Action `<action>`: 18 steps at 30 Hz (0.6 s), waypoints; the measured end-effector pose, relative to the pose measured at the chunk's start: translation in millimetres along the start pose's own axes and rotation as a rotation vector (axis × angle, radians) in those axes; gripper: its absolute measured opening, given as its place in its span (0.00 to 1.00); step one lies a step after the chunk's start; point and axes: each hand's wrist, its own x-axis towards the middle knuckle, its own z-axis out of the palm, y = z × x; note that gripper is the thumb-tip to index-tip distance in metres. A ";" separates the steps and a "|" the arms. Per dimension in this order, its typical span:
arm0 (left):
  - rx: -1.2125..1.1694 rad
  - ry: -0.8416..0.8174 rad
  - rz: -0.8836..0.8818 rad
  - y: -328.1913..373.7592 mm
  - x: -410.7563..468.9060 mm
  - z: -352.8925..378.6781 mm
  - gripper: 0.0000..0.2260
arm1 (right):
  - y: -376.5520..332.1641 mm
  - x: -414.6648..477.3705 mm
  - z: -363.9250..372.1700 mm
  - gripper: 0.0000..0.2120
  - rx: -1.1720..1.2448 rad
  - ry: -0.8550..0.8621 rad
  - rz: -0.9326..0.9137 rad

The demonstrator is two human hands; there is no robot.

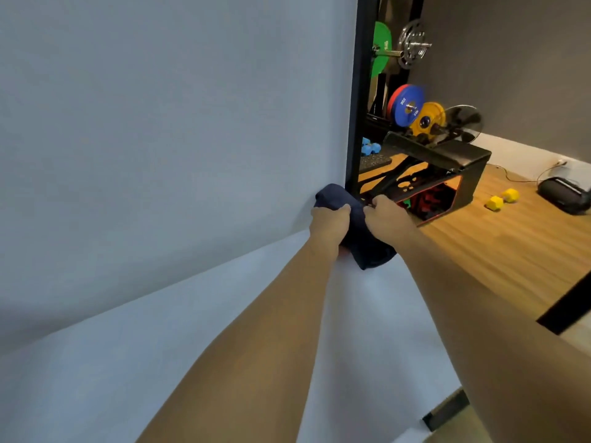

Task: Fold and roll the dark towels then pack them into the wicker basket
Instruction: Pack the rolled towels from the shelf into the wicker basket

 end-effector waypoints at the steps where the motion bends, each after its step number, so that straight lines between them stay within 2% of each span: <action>1: -0.013 0.005 -0.002 -0.2 2.9 0.3 0.26 | -0.3 2.2 0.3 0.17 0.084 -0.058 0.023; 5: -0.031 0.004 -0.022 4.6 -1.6 -18.0 0.24 | -16.4 -14.8 1.9 0.14 0.451 -0.249 0.090; 8: 0.025 0.074 0.037 11.6 -24.8 -55.9 0.19 | -44.6 -44.6 3.5 0.13 0.582 -0.422 0.067; 14: 0.186 0.322 0.188 30.2 -109.5 -184.3 0.20 | -149.5 -132.6 6.2 0.11 0.651 -0.673 -0.151; 18: 0.282 0.516 0.272 29.0 -188.4 -292.4 0.22 | -233.2 -222.9 27.9 0.11 0.702 -0.796 -0.413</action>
